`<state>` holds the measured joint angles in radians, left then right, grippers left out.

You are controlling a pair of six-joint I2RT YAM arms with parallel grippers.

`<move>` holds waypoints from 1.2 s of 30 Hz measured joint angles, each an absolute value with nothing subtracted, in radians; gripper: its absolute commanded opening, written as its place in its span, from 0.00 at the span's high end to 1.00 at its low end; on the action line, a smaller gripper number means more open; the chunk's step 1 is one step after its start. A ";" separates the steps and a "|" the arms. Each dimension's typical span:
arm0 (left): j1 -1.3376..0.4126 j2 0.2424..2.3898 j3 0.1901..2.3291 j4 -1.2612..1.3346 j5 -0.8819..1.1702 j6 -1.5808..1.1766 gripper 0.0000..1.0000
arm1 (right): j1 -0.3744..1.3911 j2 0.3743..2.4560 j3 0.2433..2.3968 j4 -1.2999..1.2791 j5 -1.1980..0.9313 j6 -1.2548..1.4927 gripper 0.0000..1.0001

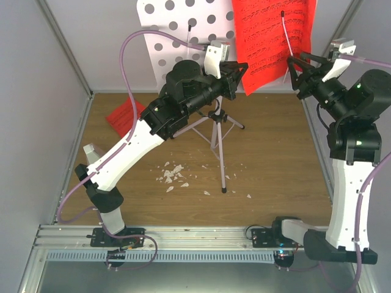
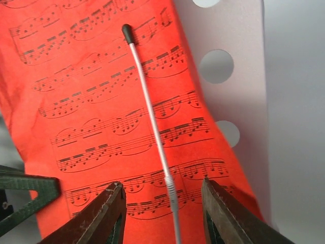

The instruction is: Pack up the instrument practice props

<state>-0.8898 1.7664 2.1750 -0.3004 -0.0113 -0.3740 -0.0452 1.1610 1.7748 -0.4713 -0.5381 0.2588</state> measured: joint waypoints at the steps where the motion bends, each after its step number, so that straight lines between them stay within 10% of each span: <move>1: -0.890 1.766 2.175 -0.300 -0.011 -0.374 1.00 | -0.053 1.167 1.777 -0.471 -0.546 0.260 0.58; 17: -0.887 1.766 2.175 -0.302 -0.005 -0.369 1.00 | -0.101 1.283 1.839 -0.423 -0.795 0.278 0.69; 23: -0.885 1.766 2.176 -0.303 0.003 -0.366 1.00 | -0.102 1.320 1.876 -0.372 -0.828 0.287 0.99; 36: -0.865 1.756 2.178 -0.317 0.020 -0.371 1.00 | -0.108 1.251 1.708 -0.155 -0.831 0.258 0.99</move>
